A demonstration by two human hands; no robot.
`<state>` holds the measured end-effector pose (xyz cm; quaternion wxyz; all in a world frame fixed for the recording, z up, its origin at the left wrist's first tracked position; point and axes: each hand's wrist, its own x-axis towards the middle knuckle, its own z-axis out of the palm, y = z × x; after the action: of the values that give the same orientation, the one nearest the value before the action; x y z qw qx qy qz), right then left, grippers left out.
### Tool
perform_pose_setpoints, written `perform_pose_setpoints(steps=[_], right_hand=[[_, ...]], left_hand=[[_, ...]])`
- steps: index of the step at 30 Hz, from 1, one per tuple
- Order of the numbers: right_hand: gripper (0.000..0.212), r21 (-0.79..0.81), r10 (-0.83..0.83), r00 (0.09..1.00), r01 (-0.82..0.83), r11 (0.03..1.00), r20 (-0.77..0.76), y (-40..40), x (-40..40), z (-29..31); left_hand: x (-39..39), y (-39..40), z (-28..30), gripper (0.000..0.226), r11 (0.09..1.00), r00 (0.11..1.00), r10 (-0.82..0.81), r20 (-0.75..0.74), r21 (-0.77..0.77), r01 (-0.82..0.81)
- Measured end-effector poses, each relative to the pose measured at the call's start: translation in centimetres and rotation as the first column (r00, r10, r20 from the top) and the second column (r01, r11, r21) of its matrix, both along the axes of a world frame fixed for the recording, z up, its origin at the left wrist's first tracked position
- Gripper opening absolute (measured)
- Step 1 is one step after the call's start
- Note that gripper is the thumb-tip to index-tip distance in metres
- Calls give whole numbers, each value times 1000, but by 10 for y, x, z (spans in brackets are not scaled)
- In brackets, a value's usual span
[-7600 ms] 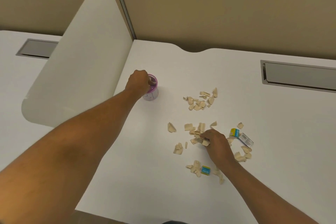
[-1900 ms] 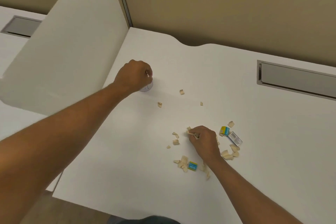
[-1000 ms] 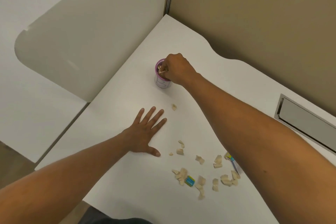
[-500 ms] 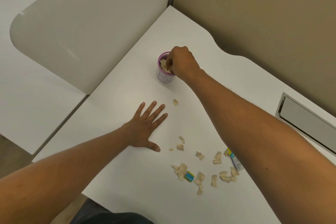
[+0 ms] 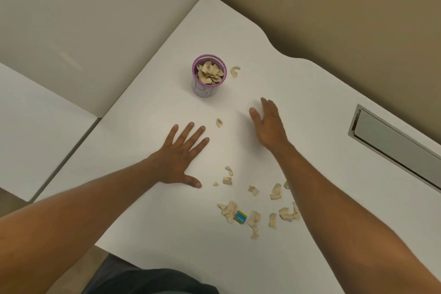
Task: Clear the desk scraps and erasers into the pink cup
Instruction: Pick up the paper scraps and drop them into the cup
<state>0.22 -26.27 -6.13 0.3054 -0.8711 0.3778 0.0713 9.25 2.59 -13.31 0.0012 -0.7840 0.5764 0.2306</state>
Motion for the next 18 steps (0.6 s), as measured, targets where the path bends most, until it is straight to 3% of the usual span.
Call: perform_pose_setpoints(steps=[4,9,13,18], right_hand=[[72,-51,146,989,-145,988,6,40,-1,-36],[48,-213,469,880,-447,869,69,69,3,-50],[35,-342,405,909,-353,871,93,67,-13,-46],[41,-407,409,874,-283,868,264,34,-2,-28]], left_hand=[[1,0,1,130,1000,1000,-1,10,17,1],[2,-2,4,131,999,1000,-5,19,33,4],[0,0,3,130,1000,1000,-4,27,28,3],[-1,0,1,129,1000,1000,-1,25,19,1]])
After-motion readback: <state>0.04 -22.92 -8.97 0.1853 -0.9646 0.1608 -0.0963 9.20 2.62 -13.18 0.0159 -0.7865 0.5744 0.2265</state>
